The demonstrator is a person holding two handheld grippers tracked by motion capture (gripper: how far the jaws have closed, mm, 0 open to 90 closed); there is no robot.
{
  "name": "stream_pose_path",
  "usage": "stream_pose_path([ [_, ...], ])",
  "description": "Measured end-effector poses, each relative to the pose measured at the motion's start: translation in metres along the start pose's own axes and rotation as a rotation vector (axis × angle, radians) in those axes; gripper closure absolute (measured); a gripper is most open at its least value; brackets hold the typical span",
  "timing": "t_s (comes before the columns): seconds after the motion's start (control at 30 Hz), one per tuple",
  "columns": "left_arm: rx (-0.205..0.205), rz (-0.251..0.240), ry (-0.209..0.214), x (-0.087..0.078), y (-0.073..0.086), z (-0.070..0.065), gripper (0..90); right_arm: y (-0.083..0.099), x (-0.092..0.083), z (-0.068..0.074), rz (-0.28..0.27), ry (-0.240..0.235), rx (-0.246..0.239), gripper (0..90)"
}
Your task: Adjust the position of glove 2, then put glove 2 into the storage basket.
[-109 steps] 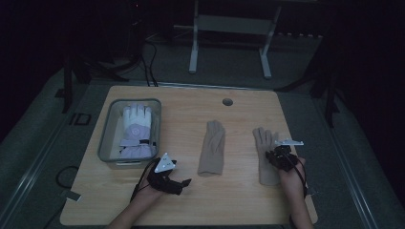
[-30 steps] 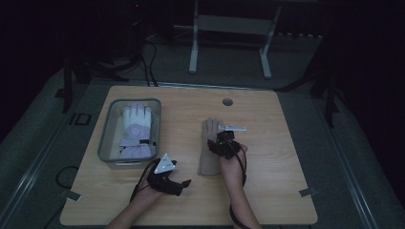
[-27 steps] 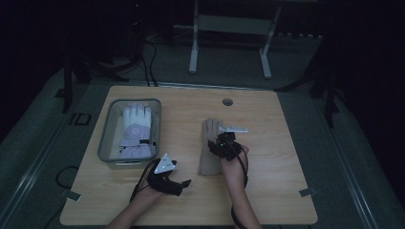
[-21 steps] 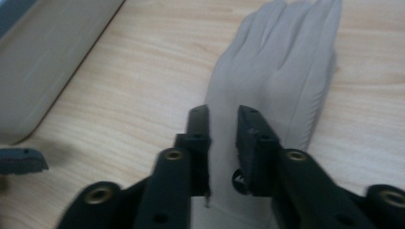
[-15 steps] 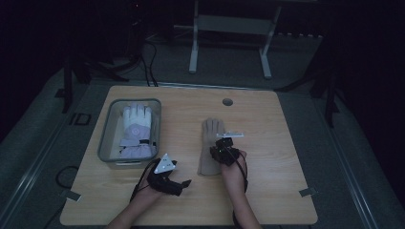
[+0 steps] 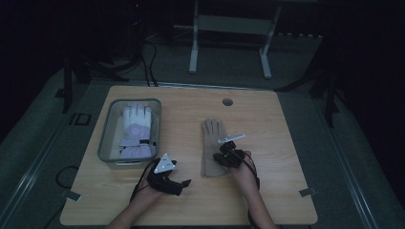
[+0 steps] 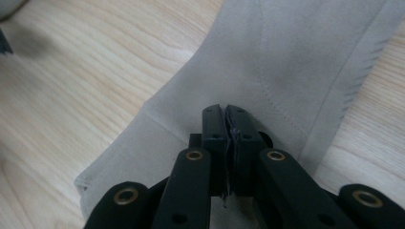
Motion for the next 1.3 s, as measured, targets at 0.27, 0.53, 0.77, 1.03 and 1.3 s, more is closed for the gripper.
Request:
stream_pose_path([
  [0.27, 0.002, 0.001, -0.002, 0.0, 0.0, 0.0, 7.1, 0.003, -0.005, -0.009, 0.018, 0.009, -0.021, 84.6],
  [0.53, 0.002, -0.002, -0.004, 0.0, 0.0, 0.0, 7.1, -0.002, -0.017, 0.001, -0.006, -0.035, -0.042, 61.7],
  [0.77, 0.0, -0.002, -0.01, 0.0, 0.0, 0.0, 7.1, -0.009, -0.039, -0.014, -0.15, -0.028, 0.074, 34.0],
  [1.03, 0.007, 0.007, -0.013, 0.001, -0.001, -0.002, 7.1, -0.008, -0.058, -0.035, -0.27, -0.094, 0.144, 15.7],
  [1.3, -0.01, 0.008, 0.034, -0.001, -0.018, -0.011, 7.2, -0.008, -0.072, -0.048, -0.308, -0.136, 0.185, 15.4],
])
Point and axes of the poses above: each handheld gripper's, and its own axes: x roughly forward along the jaws, y roughly out of its underside, z roughly to its left, the point moved 3 cm from there along x, roughly forward along the jaws, and after that the axes turned 1 degree about -x, right-handed, at the moved point
